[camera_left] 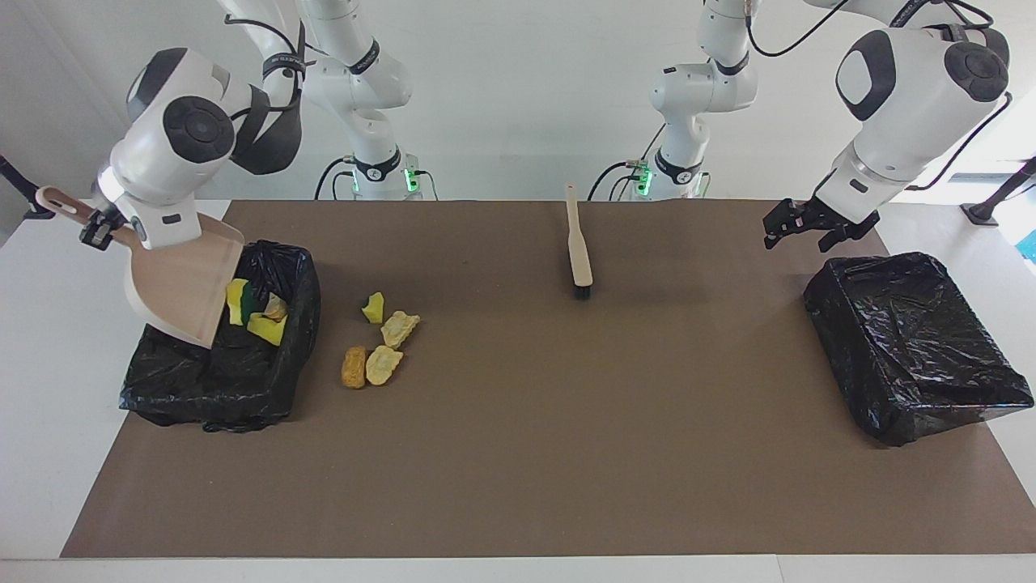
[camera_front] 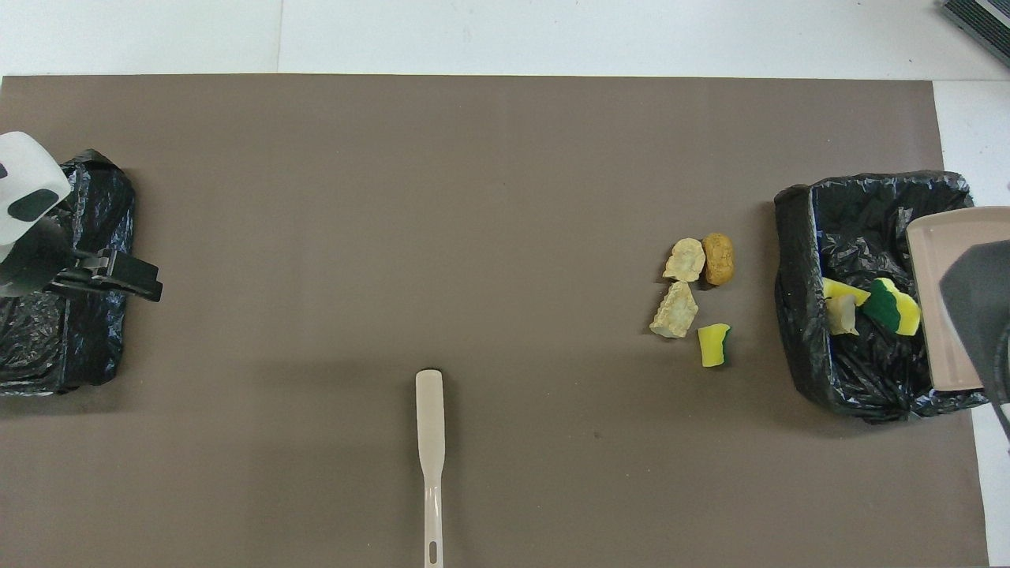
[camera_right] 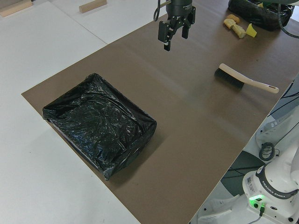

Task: Sweep and dump trash in bin

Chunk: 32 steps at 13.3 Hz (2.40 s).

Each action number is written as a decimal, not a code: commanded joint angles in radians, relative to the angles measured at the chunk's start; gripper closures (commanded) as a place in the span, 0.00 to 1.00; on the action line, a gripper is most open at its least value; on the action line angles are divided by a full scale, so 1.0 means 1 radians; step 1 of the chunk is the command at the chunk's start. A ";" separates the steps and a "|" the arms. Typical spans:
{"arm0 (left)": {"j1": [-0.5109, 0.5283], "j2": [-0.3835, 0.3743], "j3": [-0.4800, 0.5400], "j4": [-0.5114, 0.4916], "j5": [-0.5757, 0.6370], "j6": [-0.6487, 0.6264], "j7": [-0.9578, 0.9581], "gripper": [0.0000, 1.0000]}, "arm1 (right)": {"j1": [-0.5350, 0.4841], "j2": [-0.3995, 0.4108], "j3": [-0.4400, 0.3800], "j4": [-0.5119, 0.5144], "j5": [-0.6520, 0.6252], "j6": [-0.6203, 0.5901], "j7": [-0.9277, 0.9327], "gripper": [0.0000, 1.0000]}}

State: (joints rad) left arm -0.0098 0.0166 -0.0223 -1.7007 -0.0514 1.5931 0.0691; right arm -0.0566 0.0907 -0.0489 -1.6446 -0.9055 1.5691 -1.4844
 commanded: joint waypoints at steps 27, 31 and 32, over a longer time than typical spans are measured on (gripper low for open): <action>-0.010 0.011 -0.008 0.009 0.002 0.088 -0.002 0.00 | 0.538 0.201 0.099 -0.003 1.106 0.391 1.995 1.00; -0.027 0.026 -0.010 0.003 0.002 0.226 0.004 0.00 | 0.616 0.280 0.098 -0.006 1.157 0.517 2.047 1.00; -0.029 0.048 -0.011 0.007 0.004 0.244 0.006 0.00 | 0.636 0.309 0.098 -0.014 1.148 0.560 2.072 1.00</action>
State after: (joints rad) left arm -0.0230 0.0351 -0.0404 -1.7013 -0.0519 1.7963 0.0698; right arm 0.5398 0.3662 0.0544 -1.6533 0.2243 2.0681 0.5358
